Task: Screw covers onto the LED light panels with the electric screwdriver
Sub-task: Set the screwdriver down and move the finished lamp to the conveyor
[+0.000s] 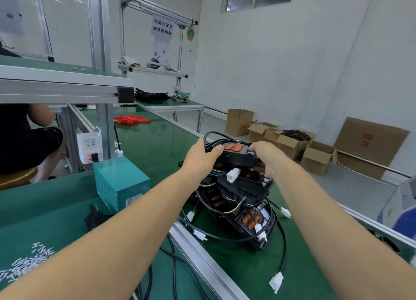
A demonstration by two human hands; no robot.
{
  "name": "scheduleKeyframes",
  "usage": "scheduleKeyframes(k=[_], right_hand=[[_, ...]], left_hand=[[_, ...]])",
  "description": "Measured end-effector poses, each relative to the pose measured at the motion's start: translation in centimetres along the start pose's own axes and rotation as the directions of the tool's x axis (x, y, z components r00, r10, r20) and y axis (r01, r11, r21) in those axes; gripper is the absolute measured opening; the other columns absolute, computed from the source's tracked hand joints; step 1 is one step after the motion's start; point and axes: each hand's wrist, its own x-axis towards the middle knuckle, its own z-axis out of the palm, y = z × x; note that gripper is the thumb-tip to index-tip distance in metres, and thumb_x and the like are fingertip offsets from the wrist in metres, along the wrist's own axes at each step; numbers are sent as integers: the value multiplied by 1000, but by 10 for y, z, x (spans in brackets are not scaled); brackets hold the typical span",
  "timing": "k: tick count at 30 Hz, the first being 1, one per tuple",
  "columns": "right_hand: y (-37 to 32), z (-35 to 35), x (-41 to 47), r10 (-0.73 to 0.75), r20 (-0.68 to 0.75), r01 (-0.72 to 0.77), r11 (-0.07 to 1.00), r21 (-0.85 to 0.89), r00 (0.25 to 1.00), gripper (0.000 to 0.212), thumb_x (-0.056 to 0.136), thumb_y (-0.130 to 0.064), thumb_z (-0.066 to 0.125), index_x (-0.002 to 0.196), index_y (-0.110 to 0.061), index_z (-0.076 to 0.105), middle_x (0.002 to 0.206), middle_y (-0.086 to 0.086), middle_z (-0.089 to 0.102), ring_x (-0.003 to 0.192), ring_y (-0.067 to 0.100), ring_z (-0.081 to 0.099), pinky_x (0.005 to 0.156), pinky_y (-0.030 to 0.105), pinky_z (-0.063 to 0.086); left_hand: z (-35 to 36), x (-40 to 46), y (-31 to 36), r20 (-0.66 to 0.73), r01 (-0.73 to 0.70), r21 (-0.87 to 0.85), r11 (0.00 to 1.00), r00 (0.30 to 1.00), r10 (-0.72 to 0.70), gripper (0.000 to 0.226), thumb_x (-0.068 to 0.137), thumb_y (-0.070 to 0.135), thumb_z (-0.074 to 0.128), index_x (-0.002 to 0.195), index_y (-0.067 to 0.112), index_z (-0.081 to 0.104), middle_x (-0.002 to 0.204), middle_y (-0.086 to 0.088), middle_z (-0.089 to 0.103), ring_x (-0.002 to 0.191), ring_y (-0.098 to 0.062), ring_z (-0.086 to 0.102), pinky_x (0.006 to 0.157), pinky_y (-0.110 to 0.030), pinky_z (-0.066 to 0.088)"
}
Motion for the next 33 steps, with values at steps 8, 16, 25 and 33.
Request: scheduleKeyframes(k=[8, 16, 25, 33], right_hand=[[1, -6, 2, -23, -4, 22, 996, -85, 1000, 45, 97, -12, 52, 140, 0, 44, 135, 15, 42, 99, 25, 33, 55, 27, 28], [7, -6, -1, -108, -12, 105, 981, -163, 994, 30, 96, -4, 50, 125, 4, 54, 112, 13, 47, 96, 26, 43, 81, 32, 38], [16, -5, 9, -162, -80, 140, 964, -224, 984, 10, 91, 0, 46, 87, -6, 39, 79, 8, 34, 70, 22, 29, 67, 36, 26], [24, -8, 17, -187, -24, 176, 955, -238, 982, 23, 98, -7, 42, 118, -9, 53, 109, 10, 49, 92, 24, 44, 74, 33, 37]], left_hand=[[-8, 4, -5, 58, 97, -4, 995, 994, -97, 69, 94, 48, 49, 148, 13, 26, 152, -5, 33, 136, -26, 34, 112, -44, 30], [-6, 1, -1, 24, 46, 18, 999, 999, -47, 52, 101, 31, 41, 147, 10, 28, 147, -6, 38, 120, -19, 42, 95, -30, 32], [-1, -1, 0, 50, -14, -27, 1000, 999, 15, 40, 101, 24, 44, 139, 10, 43, 121, 1, 53, 102, -12, 45, 87, -26, 32], [5, 4, -2, 65, 21, 90, 996, 998, -27, 42, 102, 30, 39, 139, 13, 45, 135, -7, 53, 120, -25, 49, 102, -36, 39]])
